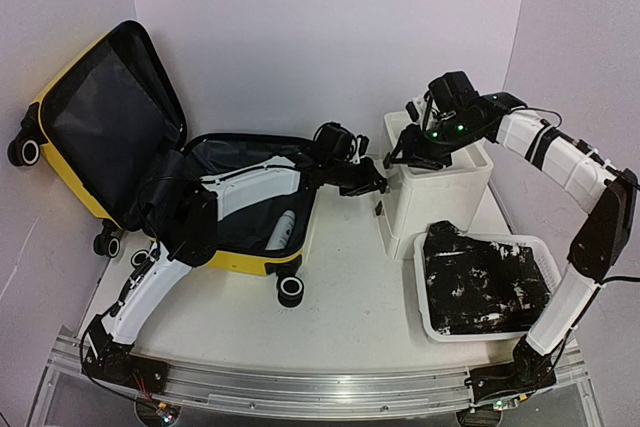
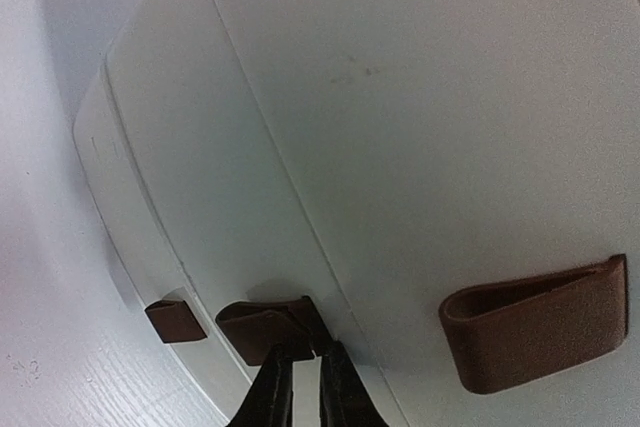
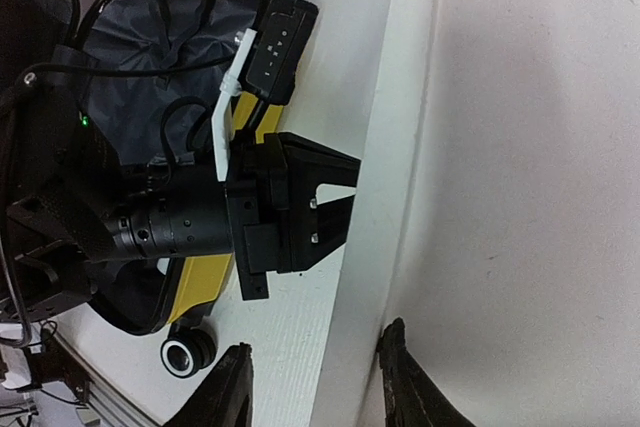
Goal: Open, take out, and arrange the luggage
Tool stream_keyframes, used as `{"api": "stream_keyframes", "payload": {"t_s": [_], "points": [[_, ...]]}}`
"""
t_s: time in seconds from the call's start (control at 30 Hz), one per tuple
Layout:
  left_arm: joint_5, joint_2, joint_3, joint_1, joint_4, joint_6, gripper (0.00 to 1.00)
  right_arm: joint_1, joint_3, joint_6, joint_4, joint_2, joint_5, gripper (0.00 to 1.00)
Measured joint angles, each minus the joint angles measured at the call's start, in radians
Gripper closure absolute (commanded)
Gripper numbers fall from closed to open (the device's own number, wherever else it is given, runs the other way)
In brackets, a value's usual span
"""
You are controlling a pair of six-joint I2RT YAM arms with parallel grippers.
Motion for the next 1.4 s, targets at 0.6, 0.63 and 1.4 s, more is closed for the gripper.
{"api": "stream_keyframes", "payload": {"t_s": [0.6,0.63,1.4], "points": [[-0.142,-0.296,-0.487,-0.032,0.033,0.418,0.3,0.13,0.132,-0.049,-0.153,0.091,0.48,1.0],[-0.132,-0.298,-0.487,-0.032,0.049,0.455,0.3,0.122,0.135,-0.057,-0.156,0.091,0.46,1.0],[-0.022,-0.135,-0.602,-0.029,0.508,0.862,0.37,-0.051,0.182,-0.108,-0.23,0.083,0.026,1.0]]}}
